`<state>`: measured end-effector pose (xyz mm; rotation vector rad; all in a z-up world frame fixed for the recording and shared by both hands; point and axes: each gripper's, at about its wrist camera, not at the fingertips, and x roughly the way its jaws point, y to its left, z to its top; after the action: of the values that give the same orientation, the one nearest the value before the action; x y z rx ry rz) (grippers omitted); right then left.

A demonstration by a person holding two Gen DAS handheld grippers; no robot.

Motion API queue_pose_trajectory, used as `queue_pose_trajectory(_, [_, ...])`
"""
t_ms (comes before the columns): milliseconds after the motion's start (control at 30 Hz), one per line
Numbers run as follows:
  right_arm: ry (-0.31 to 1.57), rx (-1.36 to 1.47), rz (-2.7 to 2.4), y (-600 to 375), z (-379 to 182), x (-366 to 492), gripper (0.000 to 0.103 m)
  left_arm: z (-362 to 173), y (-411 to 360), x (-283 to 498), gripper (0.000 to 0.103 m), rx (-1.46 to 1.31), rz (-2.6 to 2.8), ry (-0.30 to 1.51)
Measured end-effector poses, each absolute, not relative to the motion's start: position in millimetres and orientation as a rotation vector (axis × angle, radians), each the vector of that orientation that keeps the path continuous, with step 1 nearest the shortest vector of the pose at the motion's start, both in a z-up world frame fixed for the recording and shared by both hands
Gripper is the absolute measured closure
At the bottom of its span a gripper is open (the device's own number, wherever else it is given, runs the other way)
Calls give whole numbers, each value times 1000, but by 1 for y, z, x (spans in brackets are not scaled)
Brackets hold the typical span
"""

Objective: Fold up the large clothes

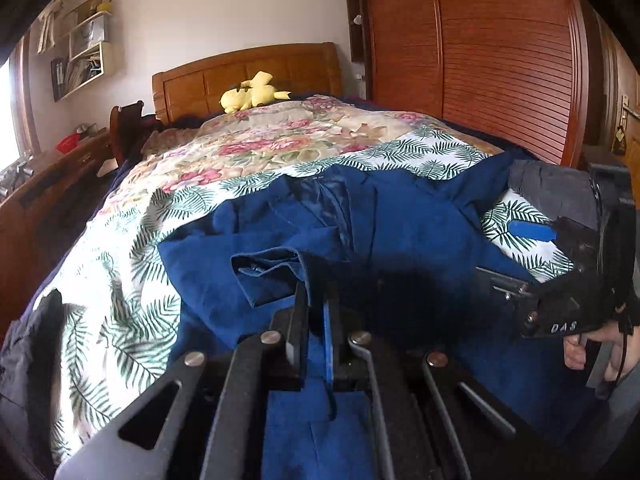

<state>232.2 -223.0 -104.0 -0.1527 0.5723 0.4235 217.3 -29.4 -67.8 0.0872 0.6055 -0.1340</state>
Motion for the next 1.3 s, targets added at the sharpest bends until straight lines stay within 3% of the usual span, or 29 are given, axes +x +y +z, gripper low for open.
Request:
queue_pose_trajectory(767, [638, -174, 552, -154, -120, 241, 1, -68, 25, 159, 94, 38, -124, 544])
queue_pose_trajectory(1300, [730, -267, 818, -54, -149, 220, 12, -78, 98, 146, 92, -33, -6, 553])
